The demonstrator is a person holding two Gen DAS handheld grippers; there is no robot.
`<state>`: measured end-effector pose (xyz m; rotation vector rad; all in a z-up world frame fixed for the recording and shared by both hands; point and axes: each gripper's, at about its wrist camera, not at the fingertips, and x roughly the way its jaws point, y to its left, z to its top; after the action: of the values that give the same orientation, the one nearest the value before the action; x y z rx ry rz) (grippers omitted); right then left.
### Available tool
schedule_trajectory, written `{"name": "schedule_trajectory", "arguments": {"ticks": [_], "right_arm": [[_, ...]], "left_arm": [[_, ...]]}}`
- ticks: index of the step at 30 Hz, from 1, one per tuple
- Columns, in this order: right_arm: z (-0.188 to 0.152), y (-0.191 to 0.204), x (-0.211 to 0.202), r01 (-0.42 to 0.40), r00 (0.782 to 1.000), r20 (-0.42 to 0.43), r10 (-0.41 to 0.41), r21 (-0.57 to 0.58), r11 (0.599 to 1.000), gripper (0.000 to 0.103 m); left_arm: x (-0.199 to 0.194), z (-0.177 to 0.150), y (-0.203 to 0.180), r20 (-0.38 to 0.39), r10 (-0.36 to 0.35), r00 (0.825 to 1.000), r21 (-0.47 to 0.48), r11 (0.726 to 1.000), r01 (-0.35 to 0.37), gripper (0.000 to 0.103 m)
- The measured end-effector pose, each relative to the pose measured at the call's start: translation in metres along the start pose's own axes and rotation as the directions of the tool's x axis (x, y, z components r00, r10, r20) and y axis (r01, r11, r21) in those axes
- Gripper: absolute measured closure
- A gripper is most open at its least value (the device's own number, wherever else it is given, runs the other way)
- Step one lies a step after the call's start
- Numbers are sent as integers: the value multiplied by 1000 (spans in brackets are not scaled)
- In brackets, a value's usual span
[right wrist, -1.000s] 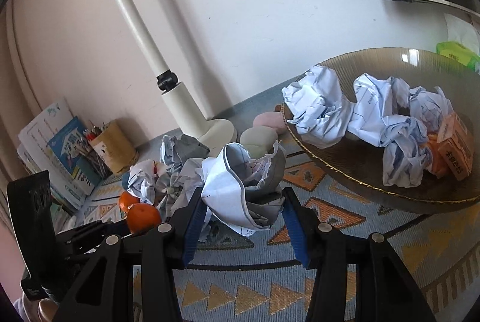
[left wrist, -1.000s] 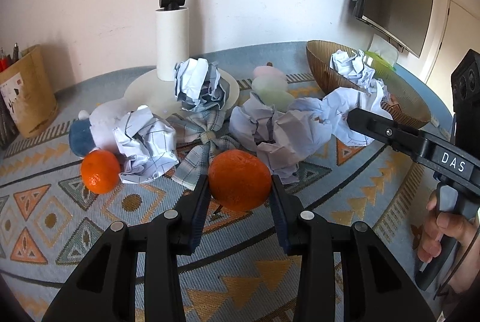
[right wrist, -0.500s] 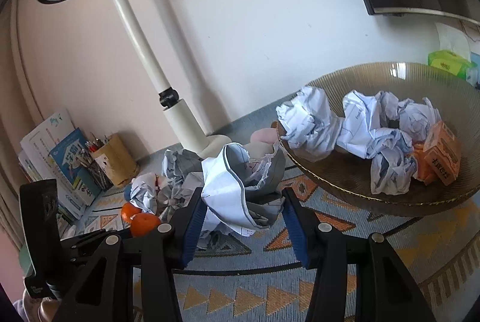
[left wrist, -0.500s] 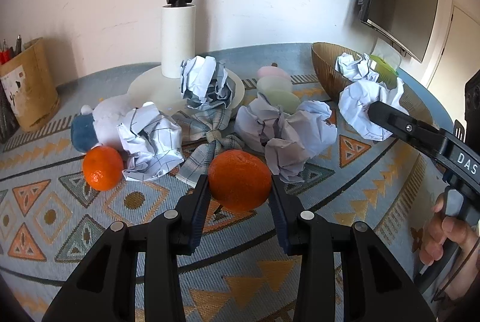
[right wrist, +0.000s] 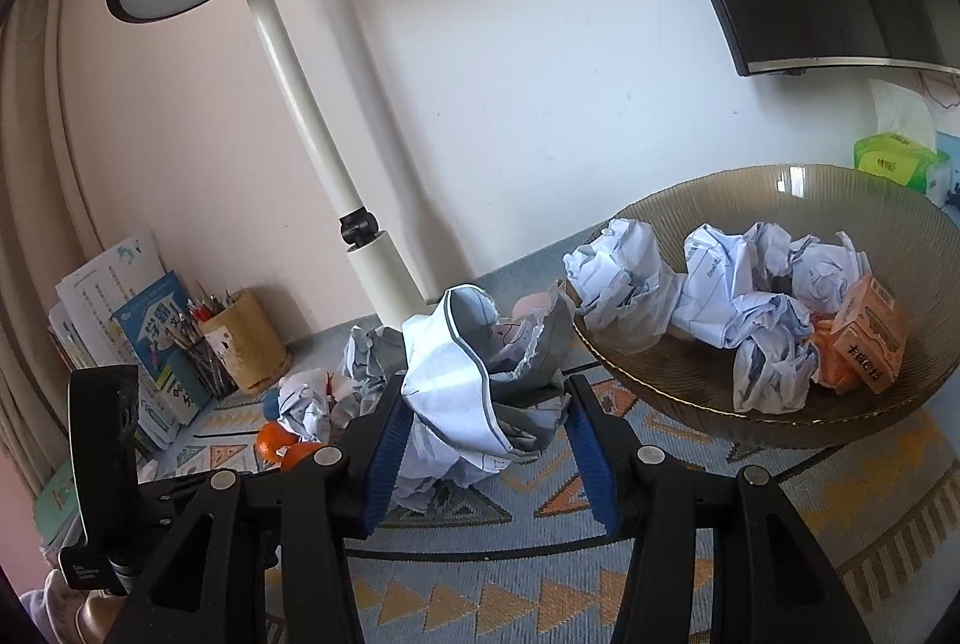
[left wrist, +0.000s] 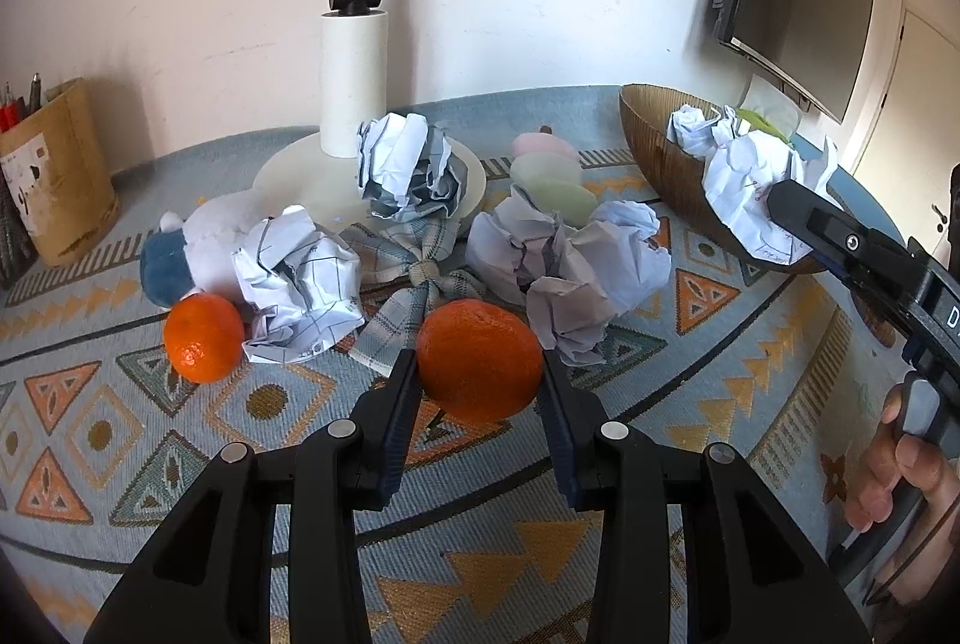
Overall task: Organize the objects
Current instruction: 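Grasp a white paper ball with the right tool while the left tool grasps an orange, then carry the paper ball and orange with both tools over the amber bowl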
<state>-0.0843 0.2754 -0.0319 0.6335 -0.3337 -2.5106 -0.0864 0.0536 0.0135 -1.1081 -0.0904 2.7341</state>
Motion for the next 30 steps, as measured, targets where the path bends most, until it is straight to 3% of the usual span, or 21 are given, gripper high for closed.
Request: {"name": "schedule_trajectory", "arguments": {"ticks": [21, 30], "right_arm": [[-1, -3, -8, -25, 999, 43, 25, 18, 1000, 53], [2, -5, -9, -38, 999, 37, 37, 40, 998, 53]], "left_arm": [[2, 1, 2, -9, 29, 1000, -12, 1000, -29, 67], [-8, 1, 9, 34, 54, 998, -51, 997, -52, 67]]}}
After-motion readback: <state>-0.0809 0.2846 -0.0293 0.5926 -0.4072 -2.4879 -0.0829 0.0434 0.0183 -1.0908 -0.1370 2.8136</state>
